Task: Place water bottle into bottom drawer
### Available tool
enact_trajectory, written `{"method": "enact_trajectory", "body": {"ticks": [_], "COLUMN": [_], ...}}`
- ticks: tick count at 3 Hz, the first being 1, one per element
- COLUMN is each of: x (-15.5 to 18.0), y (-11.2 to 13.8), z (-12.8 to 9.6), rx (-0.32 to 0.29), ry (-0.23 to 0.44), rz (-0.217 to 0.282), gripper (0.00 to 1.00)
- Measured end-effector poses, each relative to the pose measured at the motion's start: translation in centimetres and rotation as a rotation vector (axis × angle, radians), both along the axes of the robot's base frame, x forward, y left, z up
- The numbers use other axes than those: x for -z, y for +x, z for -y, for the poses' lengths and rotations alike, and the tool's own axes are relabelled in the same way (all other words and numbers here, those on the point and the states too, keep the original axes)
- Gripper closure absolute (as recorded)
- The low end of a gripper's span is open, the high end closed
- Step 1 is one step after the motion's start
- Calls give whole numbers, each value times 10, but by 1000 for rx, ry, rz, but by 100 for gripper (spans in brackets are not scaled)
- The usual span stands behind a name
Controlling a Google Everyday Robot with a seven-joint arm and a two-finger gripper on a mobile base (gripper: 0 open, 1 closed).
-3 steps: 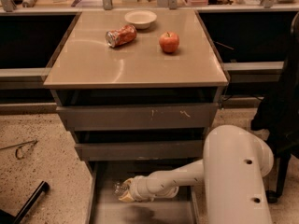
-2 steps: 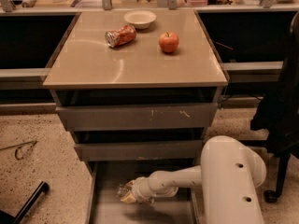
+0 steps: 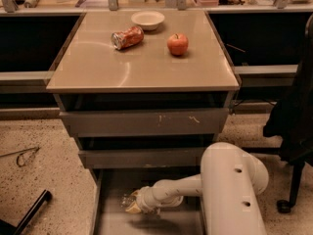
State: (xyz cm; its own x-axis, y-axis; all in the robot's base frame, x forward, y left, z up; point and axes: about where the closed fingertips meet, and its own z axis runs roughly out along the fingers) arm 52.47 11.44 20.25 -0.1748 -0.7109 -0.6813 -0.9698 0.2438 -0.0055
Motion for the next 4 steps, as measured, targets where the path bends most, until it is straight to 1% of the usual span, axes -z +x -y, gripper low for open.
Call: {"method": "enact_trajectory", "body": {"ticks": [1, 2, 3, 4], "x": [28, 43, 45, 45], "y": [8, 7, 7, 7], "z": [6, 13, 13, 13], "rx": [17, 41, 43, 43], "ry": [-17, -3, -3, -3], "rz": [-19, -46, -48, -48], "gripper": [100, 100, 100, 82]}}
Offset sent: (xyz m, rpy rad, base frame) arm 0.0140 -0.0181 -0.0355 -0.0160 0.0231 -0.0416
